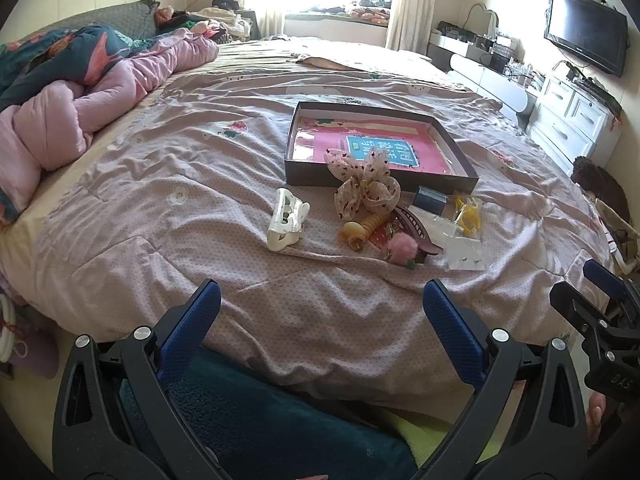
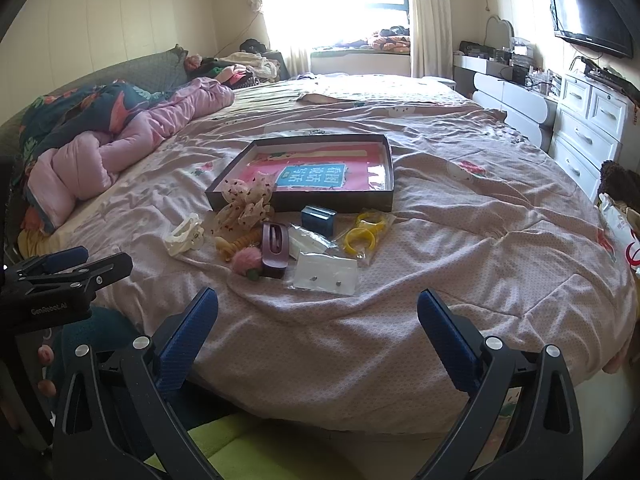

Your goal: Organize jewelry

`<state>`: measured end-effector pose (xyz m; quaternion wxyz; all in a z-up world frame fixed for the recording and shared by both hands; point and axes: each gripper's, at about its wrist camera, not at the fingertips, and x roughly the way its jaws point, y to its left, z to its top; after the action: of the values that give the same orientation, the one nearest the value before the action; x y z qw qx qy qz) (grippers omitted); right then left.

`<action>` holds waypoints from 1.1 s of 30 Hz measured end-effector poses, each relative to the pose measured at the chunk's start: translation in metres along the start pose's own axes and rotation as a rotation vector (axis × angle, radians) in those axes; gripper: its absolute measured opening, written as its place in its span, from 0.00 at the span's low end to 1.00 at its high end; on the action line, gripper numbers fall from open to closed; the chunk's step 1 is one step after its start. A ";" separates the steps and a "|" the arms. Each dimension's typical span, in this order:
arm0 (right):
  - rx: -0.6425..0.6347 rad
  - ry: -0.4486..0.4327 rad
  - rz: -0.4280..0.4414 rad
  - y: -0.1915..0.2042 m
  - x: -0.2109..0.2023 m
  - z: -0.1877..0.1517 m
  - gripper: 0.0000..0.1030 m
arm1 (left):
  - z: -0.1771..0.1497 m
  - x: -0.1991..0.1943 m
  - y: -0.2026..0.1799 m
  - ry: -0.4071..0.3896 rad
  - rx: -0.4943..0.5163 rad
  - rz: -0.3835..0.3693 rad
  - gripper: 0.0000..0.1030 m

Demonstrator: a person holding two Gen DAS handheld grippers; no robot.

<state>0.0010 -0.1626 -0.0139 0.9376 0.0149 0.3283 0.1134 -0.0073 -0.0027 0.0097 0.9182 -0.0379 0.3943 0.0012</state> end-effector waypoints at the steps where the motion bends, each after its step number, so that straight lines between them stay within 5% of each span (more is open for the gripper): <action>1: 0.000 0.001 0.001 0.000 0.000 0.000 0.94 | 0.000 0.000 0.000 -0.001 -0.001 0.000 0.90; 33: 0.000 0.006 0.004 -0.001 0.002 0.001 0.94 | 0.003 -0.001 -0.003 -0.003 0.003 -0.006 0.90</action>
<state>0.0026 -0.1628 -0.0144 0.9364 0.0150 0.3311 0.1151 -0.0059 -0.0056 0.0127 0.9188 -0.0378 0.3930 -0.0023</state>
